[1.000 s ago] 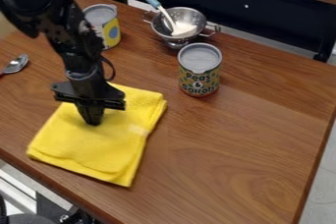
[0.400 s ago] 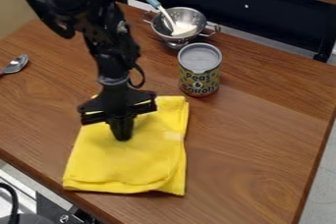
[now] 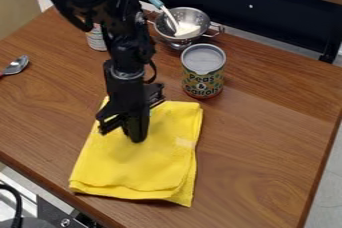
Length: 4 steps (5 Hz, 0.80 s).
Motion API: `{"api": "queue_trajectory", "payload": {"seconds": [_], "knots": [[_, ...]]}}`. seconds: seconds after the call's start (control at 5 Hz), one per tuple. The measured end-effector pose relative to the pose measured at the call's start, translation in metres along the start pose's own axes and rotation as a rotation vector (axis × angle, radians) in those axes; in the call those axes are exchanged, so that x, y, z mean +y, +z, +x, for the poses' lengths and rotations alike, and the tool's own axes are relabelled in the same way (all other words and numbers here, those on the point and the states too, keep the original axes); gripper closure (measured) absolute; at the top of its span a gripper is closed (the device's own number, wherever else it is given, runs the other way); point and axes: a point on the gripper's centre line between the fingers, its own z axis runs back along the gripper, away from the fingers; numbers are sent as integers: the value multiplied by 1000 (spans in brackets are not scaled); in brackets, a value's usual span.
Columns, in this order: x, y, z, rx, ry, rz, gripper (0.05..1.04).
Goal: Moved the yellow cloth to the bottom right corner of the table.
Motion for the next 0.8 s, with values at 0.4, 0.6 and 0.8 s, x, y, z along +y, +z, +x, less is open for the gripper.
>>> {"api": "queue_trajectory", "payload": {"seconds": [0.4,0.6,0.8], "knots": [[-4,1,1,-22,289,2,1031],[-3,-1,-4,-25,265,-9,1030],[-5,8,-6,-48,198,-61,1030]]}}
